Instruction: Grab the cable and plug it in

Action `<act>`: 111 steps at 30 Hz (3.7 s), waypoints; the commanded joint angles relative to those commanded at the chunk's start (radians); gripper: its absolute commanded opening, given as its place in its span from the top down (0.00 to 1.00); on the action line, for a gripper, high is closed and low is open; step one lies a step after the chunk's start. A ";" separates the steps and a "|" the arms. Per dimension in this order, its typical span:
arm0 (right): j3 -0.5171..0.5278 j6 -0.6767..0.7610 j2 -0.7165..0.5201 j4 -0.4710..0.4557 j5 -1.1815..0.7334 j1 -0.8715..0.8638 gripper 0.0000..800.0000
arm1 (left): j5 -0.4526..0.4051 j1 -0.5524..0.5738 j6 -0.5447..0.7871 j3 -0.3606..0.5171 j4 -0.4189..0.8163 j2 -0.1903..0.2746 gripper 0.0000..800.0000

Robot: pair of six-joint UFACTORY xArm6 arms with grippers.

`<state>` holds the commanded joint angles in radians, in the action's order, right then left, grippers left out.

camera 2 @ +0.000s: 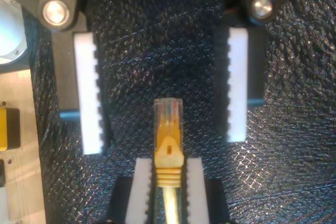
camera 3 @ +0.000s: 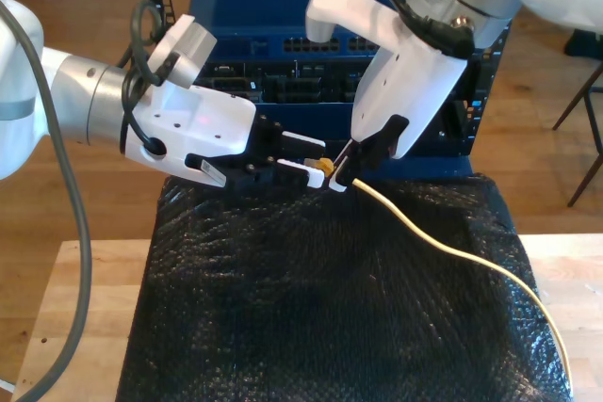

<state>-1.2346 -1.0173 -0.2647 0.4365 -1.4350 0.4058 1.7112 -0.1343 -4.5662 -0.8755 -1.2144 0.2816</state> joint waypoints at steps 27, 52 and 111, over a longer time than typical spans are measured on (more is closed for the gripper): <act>-0.003 0.000 0.000 0.000 0.000 0.000 0.99 | -0.025 -0.002 0.037 0.026 0.000 0.034 0.69; -0.003 0.000 0.000 0.000 0.008 0.000 0.99 | -0.025 0.000 0.037 0.031 0.000 0.034 0.77; 0.281 -0.559 -0.451 0.017 0.422 0.080 0.01 | 0.307 -0.092 -0.118 -0.003 -0.242 -0.175 1.00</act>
<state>-0.9538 -1.5758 -0.7158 0.4534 -1.0131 0.4856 2.0181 -0.2263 -4.6844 -0.8786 -1.4569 0.1066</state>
